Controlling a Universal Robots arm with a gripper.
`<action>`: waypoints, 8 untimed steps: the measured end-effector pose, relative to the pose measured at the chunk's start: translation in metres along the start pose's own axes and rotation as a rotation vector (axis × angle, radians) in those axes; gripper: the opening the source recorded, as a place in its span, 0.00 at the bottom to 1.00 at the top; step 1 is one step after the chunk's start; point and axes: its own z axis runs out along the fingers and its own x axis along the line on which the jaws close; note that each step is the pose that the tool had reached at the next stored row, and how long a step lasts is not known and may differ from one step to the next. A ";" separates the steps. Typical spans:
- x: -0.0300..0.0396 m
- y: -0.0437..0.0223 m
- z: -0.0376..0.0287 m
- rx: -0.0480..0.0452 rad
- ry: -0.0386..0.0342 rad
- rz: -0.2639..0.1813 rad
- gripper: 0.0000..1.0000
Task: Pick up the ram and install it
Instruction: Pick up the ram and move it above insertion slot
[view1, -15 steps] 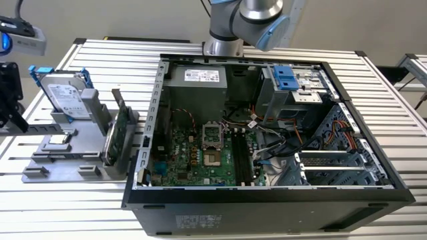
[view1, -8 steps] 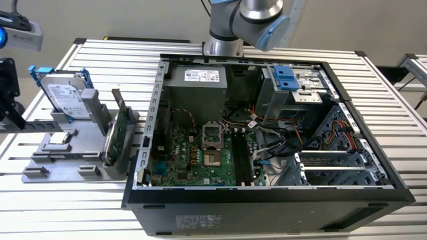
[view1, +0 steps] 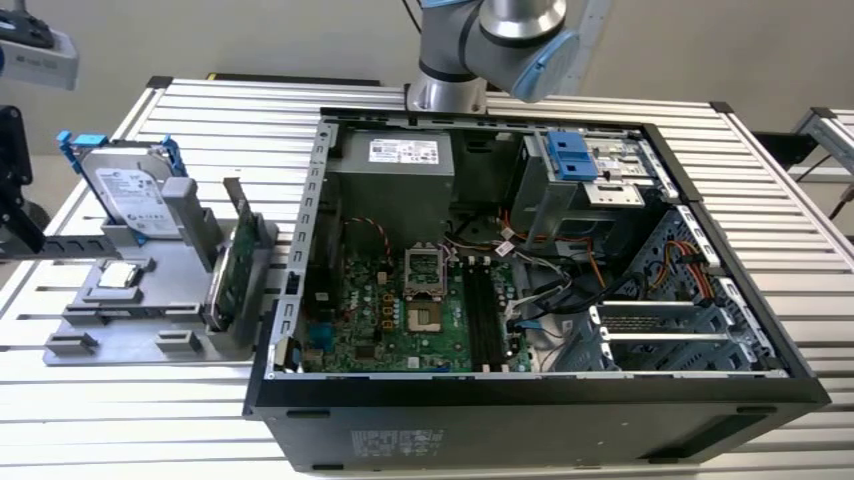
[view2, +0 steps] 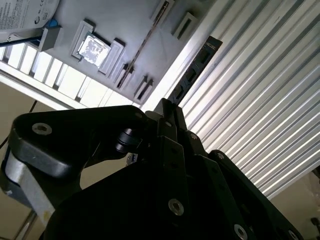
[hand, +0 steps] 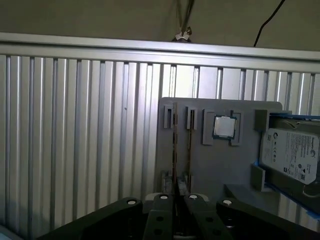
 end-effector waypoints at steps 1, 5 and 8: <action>0.0000 0.0001 -0.0009 0.0000 -0.0001 0.000 0.00; 0.0000 0.0003 -0.0046 0.0000 0.0000 0.000 0.00; 0.0000 0.0005 -0.0073 0.0000 -0.0001 0.000 0.00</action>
